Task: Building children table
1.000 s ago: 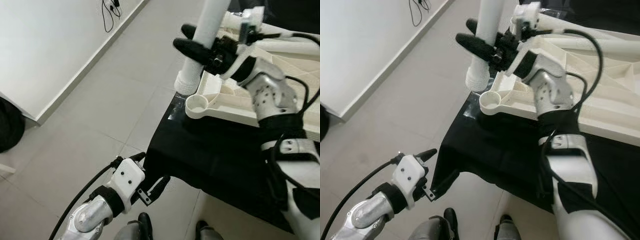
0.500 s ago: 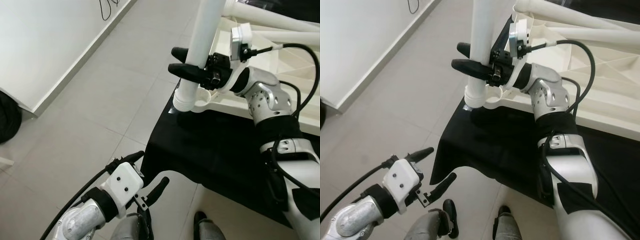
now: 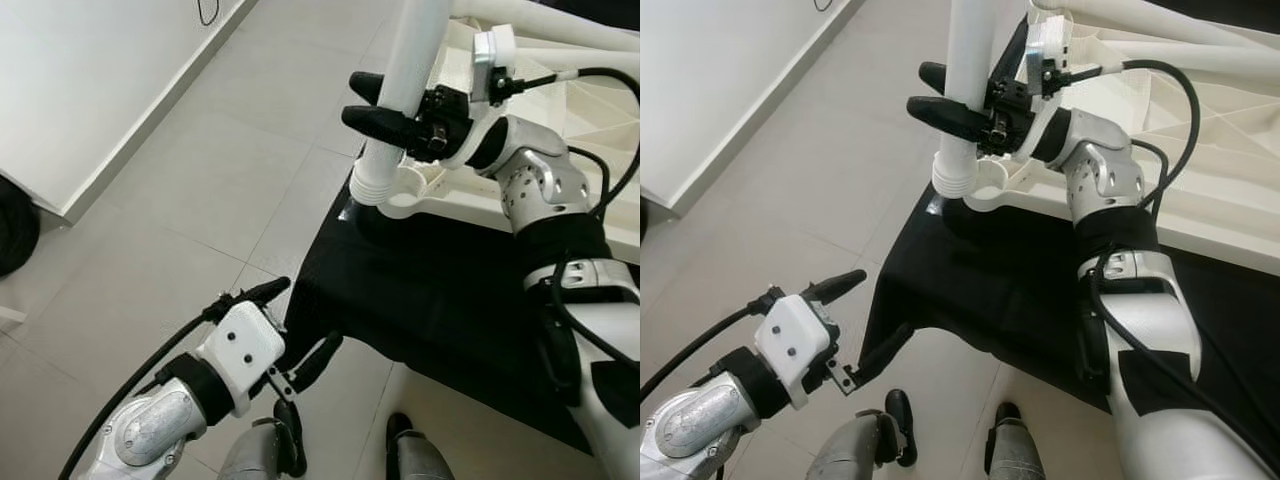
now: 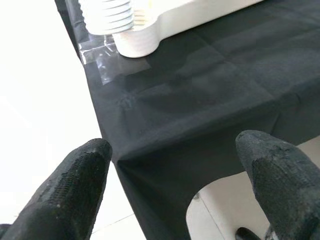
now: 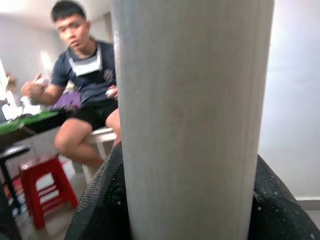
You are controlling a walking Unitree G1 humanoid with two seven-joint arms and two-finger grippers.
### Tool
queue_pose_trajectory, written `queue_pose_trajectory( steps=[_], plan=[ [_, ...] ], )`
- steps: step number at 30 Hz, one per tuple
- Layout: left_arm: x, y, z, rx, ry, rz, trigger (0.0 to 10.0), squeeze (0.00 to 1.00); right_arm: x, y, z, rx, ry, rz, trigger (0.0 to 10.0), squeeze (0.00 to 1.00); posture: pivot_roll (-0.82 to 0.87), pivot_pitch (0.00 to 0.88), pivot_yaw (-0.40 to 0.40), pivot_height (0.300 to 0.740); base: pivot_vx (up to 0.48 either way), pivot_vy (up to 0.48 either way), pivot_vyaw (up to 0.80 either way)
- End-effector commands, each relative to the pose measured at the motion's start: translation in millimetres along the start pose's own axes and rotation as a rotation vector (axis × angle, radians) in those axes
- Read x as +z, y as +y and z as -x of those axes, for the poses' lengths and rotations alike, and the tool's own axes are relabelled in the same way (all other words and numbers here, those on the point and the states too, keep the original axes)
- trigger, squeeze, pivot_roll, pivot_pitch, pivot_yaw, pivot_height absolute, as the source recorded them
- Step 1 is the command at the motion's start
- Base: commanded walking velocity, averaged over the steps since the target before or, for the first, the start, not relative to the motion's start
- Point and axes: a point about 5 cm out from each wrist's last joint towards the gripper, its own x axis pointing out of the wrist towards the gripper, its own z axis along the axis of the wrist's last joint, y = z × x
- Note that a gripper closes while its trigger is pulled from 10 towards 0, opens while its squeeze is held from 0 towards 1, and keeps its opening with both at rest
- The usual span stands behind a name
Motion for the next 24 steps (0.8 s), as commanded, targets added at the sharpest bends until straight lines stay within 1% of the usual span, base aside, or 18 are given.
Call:
queue_pose_trajectory(
  steps=[1, 6, 13, 15, 20, 24],
  plan=[
    [-0.5, -4.4, 3.5, -0.016, 0.01, 0.024, 10.0, 0.0, -4.6, -0.1, 3.4, 0.004, 0.013, -0.029, 10.0, 0.0, 0.1, 0.446, 0.069, 0.74, 0.0, 0.0, 0.0],
    [0.3, -6.4, 4.3, -0.023, 0.014, 0.028, 10.0, 0.0, -3.9, -1.6, 9.0, -0.004, 0.016, -0.025, 10.0, 0.0, 0.09, 0.443, 0.071, 0.74, 0.0, 0.0, 0.0],
    [2.0, -8.4, 4.2, -0.039, 0.022, 0.031, 10.0, 0.0, 1.7, -3.8, 21.2, -0.011, 0.043, 0.01, 10.0, 0.0, 0.09, 0.437, 0.073, 0.74, 0.0, 0.0, 0.0],
    [1.9, -8.8, 4.1, -0.042, 0.023, 0.029, 10.0, 0.0, 2.8, -5.1, 24.3, -0.031, 0.054, 0.028, 10.0, 0.0, 0.09, 0.434, 0.075, 0.74, 0.0, 0.0, 0.0],
    [2.5, -9.8, 3.4, -0.047, 0.025, 0.026, 10.0, 0.0, 2.6, -7.7, 27.2, -0.068, 0.077, 0.053, 10.0, 0.0, 0.09, 0.435, 0.075, 0.74, 0.0, 0.0, 0.0],
    [2.8, -9.9, 3.3, -0.048, 0.026, 0.025, 10.0, 0.0, 2.8, -8.1, 27.7, -0.072, 0.079, 0.056, 10.0, 0.0, 0.09, 0.435, 0.075, 0.74, 0.0, 0.0, 0.0]
  ],
)
